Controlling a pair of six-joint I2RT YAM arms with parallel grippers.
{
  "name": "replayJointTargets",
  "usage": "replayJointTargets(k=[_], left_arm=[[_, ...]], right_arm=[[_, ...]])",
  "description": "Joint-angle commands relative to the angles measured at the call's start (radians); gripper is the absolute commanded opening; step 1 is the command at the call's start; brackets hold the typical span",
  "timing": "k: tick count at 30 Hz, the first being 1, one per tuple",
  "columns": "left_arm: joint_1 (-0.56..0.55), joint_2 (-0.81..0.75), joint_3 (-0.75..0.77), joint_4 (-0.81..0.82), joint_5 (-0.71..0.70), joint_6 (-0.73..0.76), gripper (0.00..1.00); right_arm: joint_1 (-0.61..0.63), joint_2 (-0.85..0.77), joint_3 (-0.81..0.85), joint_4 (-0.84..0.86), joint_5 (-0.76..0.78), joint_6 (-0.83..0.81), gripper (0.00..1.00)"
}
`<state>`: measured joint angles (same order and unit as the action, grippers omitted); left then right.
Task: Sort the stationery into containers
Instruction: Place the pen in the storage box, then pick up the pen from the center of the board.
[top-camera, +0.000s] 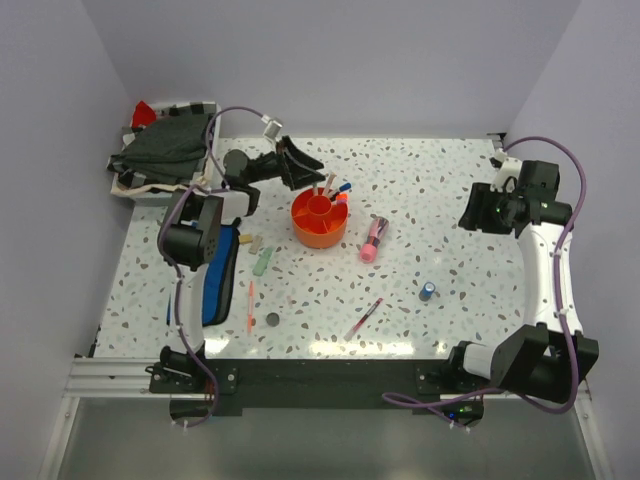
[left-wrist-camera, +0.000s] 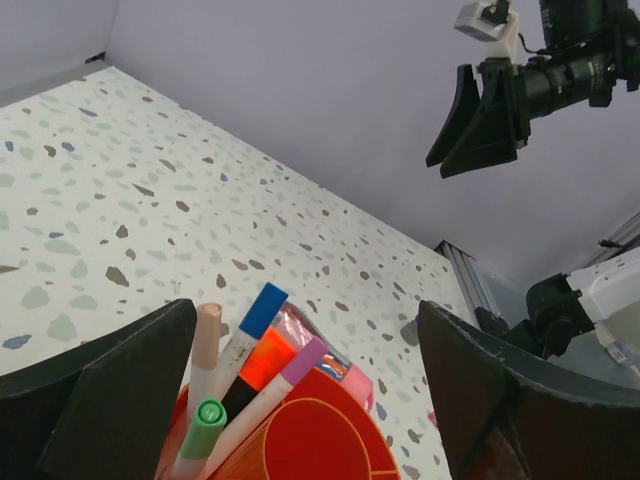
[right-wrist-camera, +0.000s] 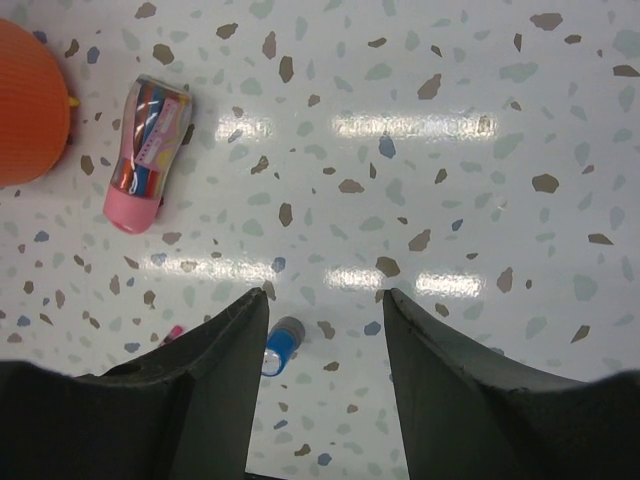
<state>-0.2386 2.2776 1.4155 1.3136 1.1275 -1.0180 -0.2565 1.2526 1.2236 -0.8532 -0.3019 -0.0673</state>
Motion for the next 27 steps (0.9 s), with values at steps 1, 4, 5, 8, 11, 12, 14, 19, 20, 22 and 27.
replayJointTargets(k=[1, 4, 5, 8, 11, 12, 14, 19, 20, 22, 27], left_arm=[[0.030, -0.119, 0.074, 0.497, 0.023, 0.042, 1.00], [0.051, -0.193, 0.105, 0.350, 0.046, 0.105, 1.00], [0.059, -0.219, 0.099, 0.299, 0.052, 0.136, 1.00], [0.099, -0.364, 0.019, 0.020, 0.077, 0.358, 1.00], [0.133, -0.568, -0.053, -0.621, -0.006, 0.828, 1.00], [0.133, -0.654, -0.031, -1.024, -0.140, 0.974, 1.00], [0.130, -0.717, -0.027, -1.262, -0.269, 1.234, 1.00], [0.139, -0.872, -0.090, -1.703, -0.607, 1.335, 1.00], [0.140, -0.912, -0.111, -1.720, -0.641, 1.332, 1.00], [0.142, -0.951, -0.174, -1.771, -0.669, 1.341, 1.00], [0.142, -1.015, -0.294, -1.853, -0.681, 1.334, 1.00]], right_arm=[[0.000, -0.041, 0.027, 0.020, -0.080, 0.012, 0.54], [-0.001, -0.035, 0.049, 0.023, -0.140, -0.017, 0.55], [0.002, -0.032, 0.056, 0.025, -0.179, -0.026, 0.55], [0.022, 0.007, 0.077, 0.045, -0.261, -0.077, 0.56], [0.127, 0.027, 0.086, 0.101, -0.246, -0.166, 0.57], [0.208, 0.028, 0.086, 0.112, -0.218, -0.205, 0.57], [0.296, 0.033, 0.082, 0.144, -0.195, -0.337, 0.58], [0.467, 0.076, 0.100, 0.230, -0.222, -0.570, 0.60], [0.476, 0.105, 0.108, 0.238, -0.238, -0.594, 0.60], [0.491, 0.134, 0.134, 0.240, -0.282, -0.668, 0.61], [0.598, 0.185, 0.119, 0.195, -0.312, -0.924, 0.60]])
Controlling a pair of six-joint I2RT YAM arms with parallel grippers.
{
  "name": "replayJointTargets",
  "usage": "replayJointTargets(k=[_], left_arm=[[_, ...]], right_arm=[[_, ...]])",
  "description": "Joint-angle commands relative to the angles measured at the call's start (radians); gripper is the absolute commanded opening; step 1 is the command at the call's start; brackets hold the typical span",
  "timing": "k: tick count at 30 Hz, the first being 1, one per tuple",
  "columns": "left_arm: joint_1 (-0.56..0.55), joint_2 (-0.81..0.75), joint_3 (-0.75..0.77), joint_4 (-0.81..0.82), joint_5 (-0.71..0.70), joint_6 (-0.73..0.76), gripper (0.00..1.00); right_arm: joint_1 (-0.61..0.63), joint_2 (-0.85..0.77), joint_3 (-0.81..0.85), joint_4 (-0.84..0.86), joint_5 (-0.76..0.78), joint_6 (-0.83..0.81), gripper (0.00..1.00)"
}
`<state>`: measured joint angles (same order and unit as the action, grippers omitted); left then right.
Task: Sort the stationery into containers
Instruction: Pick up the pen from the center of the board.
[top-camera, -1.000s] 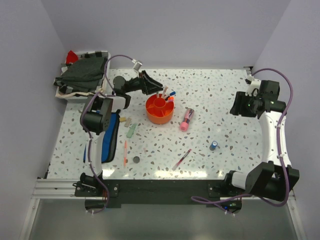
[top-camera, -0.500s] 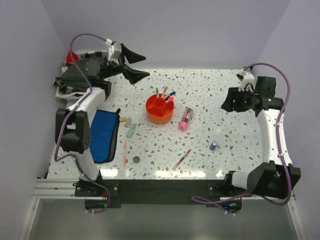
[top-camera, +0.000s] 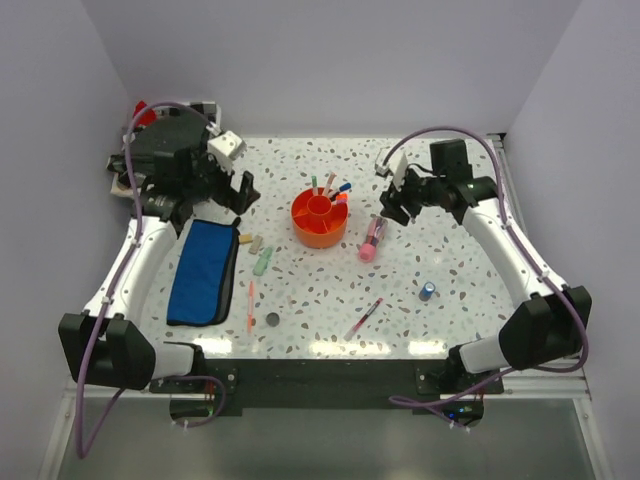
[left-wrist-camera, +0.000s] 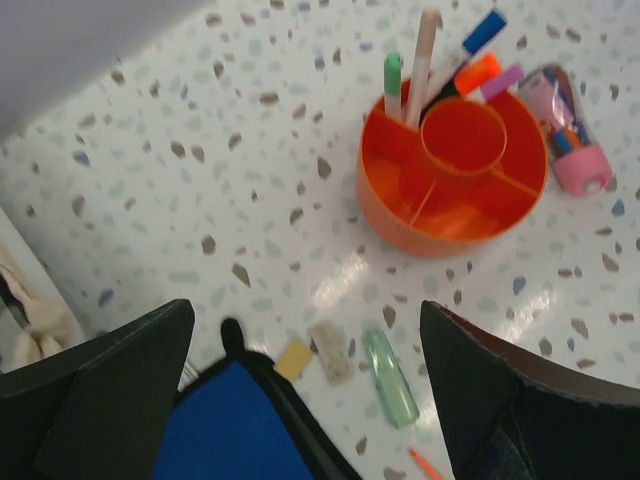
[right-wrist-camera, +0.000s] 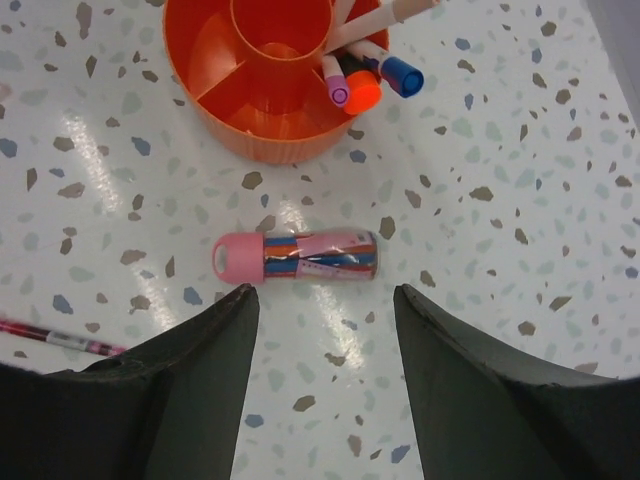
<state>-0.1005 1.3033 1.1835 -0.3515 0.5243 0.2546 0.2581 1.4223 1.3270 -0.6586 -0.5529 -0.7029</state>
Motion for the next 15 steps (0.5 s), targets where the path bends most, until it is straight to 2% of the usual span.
replayJointTargets(k=[1, 3, 6, 9, 15], left_arm=[[0.004, -0.048, -0.076, -0.193, -0.089, 0.064, 1.00], [0.007, -0.076, -0.123, -0.188, -0.124, 0.069, 1.00], [0.007, -0.062, -0.159, -0.184, -0.171, 0.066, 1.00], [0.007, -0.018, -0.139, -0.204, -0.194, 0.049, 1.00], [0.008, 0.051, -0.078, -0.208, -0.251, 0.032, 1.00]], right_arm=[[0.108, 0.015, 0.003, -0.063, -0.056, -0.355, 0.60], [0.173, 0.003, -0.066, -0.128, -0.051, -0.558, 0.60], [0.240, -0.017, -0.182, -0.164, -0.021, -0.711, 0.61], [0.289, -0.026, -0.251, -0.161, -0.005, -0.757, 0.61], [0.434, 0.043, -0.330, -0.132, 0.091, -0.715, 0.58]])
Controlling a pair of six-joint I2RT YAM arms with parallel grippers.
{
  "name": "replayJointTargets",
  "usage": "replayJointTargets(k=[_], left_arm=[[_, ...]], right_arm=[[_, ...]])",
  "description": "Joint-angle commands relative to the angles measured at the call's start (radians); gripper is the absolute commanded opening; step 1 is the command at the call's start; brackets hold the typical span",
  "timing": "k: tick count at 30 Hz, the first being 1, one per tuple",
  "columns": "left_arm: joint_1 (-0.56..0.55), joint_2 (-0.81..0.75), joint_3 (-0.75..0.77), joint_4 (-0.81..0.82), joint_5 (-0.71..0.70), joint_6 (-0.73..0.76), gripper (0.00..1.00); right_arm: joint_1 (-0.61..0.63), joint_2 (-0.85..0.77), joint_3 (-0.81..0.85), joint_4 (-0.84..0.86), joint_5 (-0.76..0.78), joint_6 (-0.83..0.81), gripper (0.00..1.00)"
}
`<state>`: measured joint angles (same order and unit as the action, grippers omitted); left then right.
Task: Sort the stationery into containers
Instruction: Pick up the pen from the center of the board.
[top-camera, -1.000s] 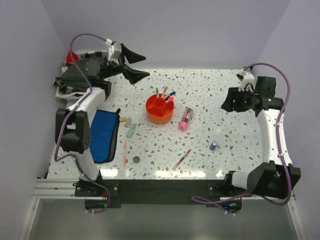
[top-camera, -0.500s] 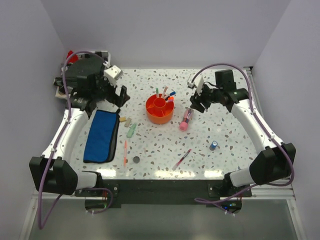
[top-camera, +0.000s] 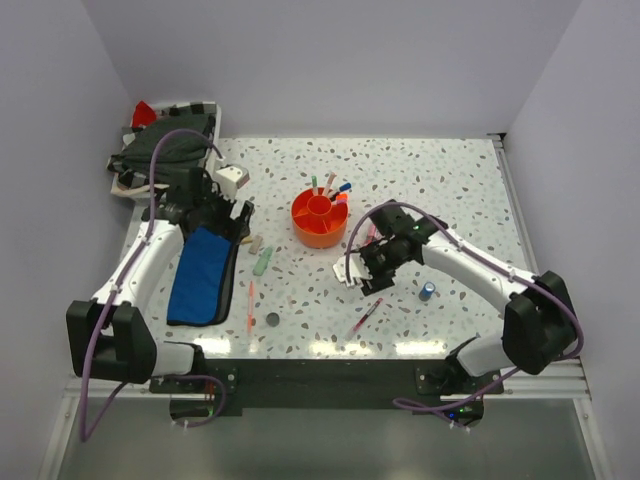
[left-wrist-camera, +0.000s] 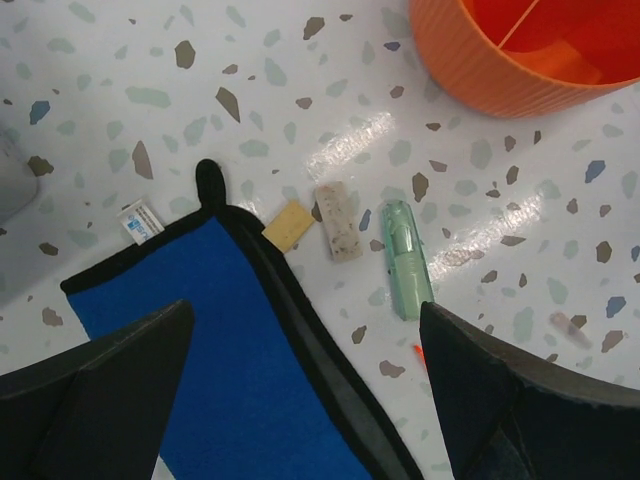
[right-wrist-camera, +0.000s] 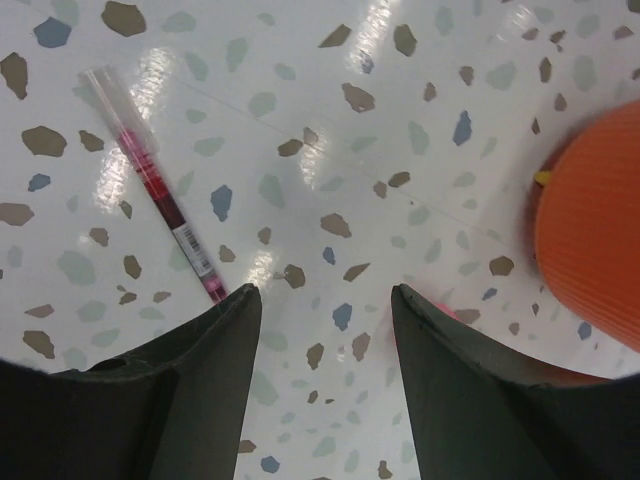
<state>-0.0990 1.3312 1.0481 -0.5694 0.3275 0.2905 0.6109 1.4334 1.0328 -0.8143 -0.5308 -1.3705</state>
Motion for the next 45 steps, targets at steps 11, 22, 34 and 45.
replayJointTargets(k=[11, 22, 34, 45], left_arm=[[0.013, 0.048, 0.058, 0.115, -0.290, -0.145, 1.00], [0.031, 0.023, 0.038, 0.124, -0.281, -0.146, 1.00], [0.031, -0.029, -0.008, 0.151, -0.269, -0.128, 1.00], [0.033, -0.072, -0.048, 0.157, -0.262, -0.099, 1.00]], right_arm=[[0.217, 0.091, -0.072, 0.018, 0.098, 0.022, 0.55], [0.282, 0.079, -0.100, 0.001, 0.095, 0.070, 0.51], [0.306, 0.113, -0.140, 0.084, 0.157, 0.155, 0.43], [0.348, 0.137, -0.148, 0.126, 0.170, 0.231, 0.42]])
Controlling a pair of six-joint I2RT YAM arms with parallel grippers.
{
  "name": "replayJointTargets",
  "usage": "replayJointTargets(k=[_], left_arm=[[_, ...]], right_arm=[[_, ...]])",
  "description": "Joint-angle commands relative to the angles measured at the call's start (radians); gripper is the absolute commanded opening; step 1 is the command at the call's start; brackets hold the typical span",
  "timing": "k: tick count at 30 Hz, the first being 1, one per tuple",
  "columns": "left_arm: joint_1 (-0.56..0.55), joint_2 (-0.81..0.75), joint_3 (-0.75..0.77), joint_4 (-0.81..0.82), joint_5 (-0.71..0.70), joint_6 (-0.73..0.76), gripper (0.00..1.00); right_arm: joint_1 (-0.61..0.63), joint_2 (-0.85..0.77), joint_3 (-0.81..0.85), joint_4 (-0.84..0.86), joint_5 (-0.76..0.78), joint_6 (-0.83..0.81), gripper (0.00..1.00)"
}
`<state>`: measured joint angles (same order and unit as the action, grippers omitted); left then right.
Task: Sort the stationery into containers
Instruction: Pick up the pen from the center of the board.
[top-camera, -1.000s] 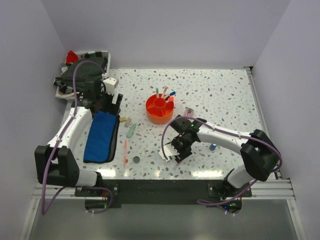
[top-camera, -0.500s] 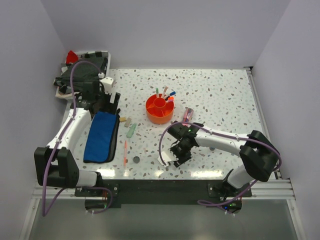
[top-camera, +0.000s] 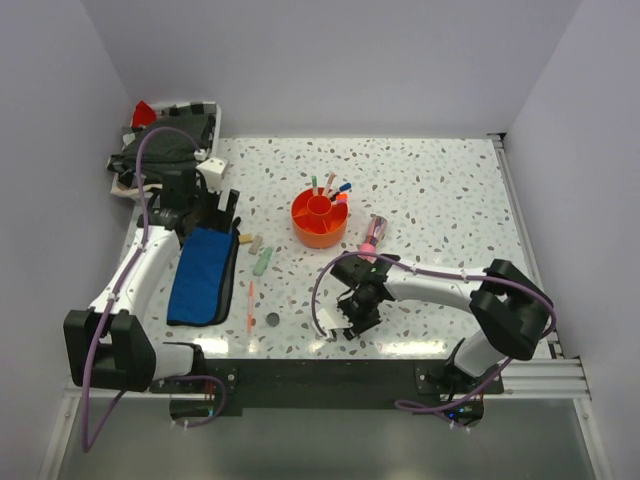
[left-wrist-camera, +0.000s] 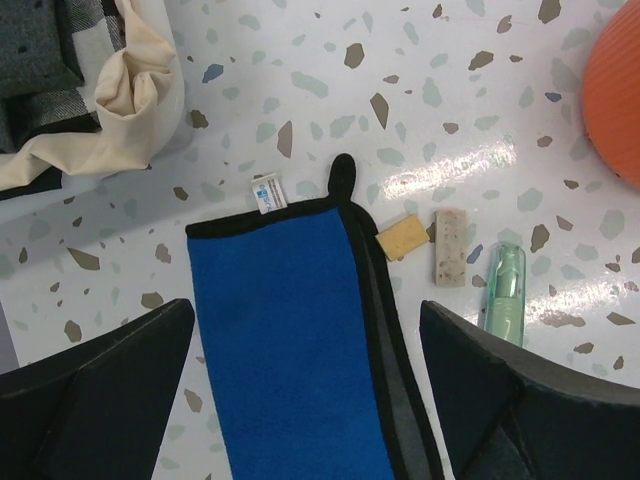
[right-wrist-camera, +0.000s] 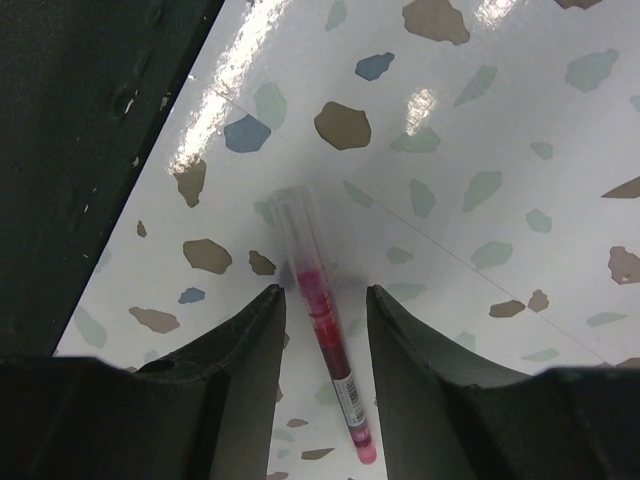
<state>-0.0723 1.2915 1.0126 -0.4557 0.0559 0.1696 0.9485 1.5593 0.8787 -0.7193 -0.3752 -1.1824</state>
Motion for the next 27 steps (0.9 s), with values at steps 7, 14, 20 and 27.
replayJointTargets(k=[7, 14, 20, 27], left_arm=[[0.005, -0.037, -0.026, 0.035, 0.032, 0.053, 1.00], [0.005, -0.057, -0.068, 0.018, 0.055, 0.058, 1.00], [0.005, -0.061, -0.066, 0.031, 0.052, 0.056, 1.00], [0.006, -0.075, -0.074, 0.026, 0.045, 0.073, 1.00]], right_arm=[[0.015, 0.015, 0.023, 0.008, 0.028, 0.049, 0.42], [0.015, -0.002, 0.009, 0.007, 0.032, 0.052, 0.42], [0.018, 0.034, -0.007, 0.076, 0.045, 0.075, 0.41], [0.065, 0.045, -0.072, 0.118, 0.076, 0.096, 0.22]])
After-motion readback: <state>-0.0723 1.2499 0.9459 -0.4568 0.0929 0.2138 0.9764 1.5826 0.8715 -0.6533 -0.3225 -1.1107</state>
